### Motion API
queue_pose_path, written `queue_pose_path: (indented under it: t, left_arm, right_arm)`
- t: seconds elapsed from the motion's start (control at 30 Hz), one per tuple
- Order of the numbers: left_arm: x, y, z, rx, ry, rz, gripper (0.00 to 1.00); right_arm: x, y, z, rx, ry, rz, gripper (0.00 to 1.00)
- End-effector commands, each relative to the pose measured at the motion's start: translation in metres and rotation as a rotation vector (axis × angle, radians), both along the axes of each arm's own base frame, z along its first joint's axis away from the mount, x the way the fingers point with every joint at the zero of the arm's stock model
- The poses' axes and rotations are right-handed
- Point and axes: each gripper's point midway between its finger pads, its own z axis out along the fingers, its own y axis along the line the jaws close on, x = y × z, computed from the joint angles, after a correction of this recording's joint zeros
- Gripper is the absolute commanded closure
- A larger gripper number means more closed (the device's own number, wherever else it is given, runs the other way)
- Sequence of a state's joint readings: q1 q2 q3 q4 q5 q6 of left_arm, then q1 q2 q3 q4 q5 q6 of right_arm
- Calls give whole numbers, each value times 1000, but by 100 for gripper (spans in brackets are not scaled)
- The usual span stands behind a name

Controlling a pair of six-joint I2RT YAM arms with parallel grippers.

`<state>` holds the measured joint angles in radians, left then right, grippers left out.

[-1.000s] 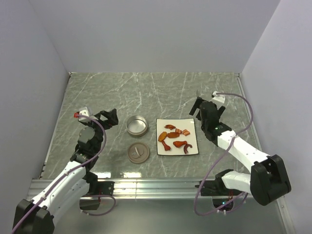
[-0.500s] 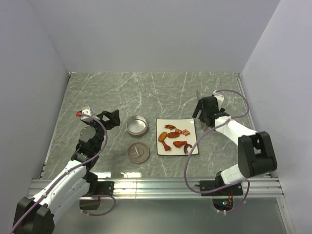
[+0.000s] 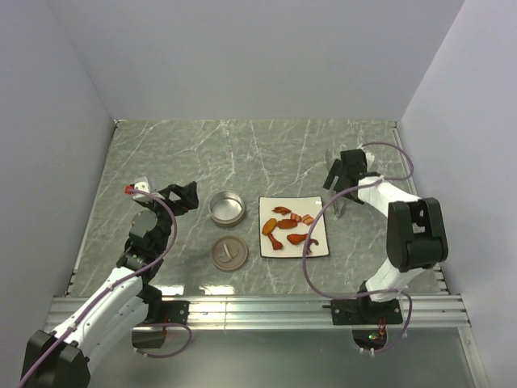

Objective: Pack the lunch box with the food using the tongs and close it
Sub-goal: Grab the clamp with the right arm

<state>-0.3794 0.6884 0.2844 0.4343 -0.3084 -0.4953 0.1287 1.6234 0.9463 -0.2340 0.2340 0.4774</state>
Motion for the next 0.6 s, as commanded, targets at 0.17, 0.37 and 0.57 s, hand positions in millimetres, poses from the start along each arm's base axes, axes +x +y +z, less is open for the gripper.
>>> queue_pose_path:
  t: [0.17,0.37,0.57]
  left_arm:
    - [-1,1,23,-31,-45,6,0]
    - [-1,3,24,-28,-48,15,0]
    - [-2,4,25,-29,-49,18,1]
  right_arm:
    - [25,-5,-7,1,66,32,0]
    - [35,-8,-3,26,54,49,0]
    - [49,-11,-8,16,94,59,0]
